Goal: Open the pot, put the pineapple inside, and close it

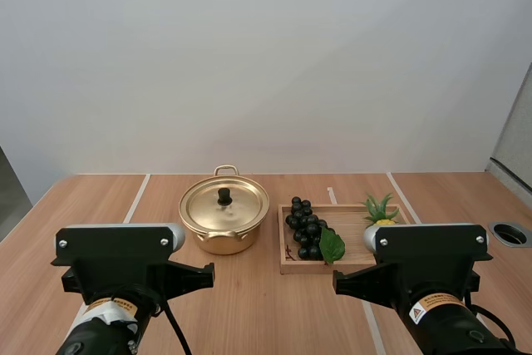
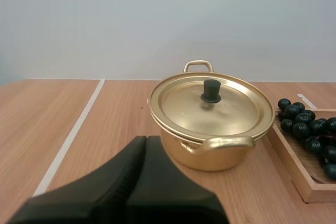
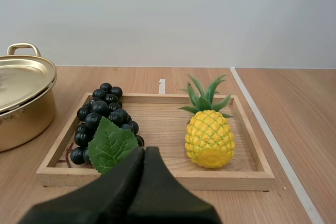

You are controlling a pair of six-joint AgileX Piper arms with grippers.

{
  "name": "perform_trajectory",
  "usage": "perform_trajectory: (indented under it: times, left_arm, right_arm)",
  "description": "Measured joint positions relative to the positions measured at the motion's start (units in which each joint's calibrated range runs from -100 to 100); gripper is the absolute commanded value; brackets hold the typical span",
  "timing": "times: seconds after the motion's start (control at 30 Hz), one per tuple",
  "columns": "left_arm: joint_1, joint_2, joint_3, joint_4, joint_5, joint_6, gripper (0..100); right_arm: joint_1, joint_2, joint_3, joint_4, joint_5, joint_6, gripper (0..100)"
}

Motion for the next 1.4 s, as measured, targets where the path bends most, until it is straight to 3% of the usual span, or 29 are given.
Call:
perform_trajectory:
  times: [0.13, 0.6, 0.87, 1.4]
  left_arm:
    - [-1.3, 0.0, 0.0, 3.5, -0.7, -2.4, 0]
    - [-1.42, 0.0, 0.0, 4.6, -0.7, -3.1, 0]
    - [-2.33, 0.0, 0.0, 4.6, -0.7, -3.1, 0]
    - [-2.33, 0.0, 0.0, 4.6, -0.7, -3.1, 0]
  right_arm:
    - [-0.2, 0.0, 0.2, 0.0, -4.1, 0.0, 0]
    - [-0.2, 0.0, 0.2, 0.0, -3.5, 0.0, 0]
    - [-0.2, 0.0, 0.2, 0.0, -2.1, 0.0, 0]
    - [-0.2, 0.0, 0.2, 0.0, -2.1, 0.0, 0]
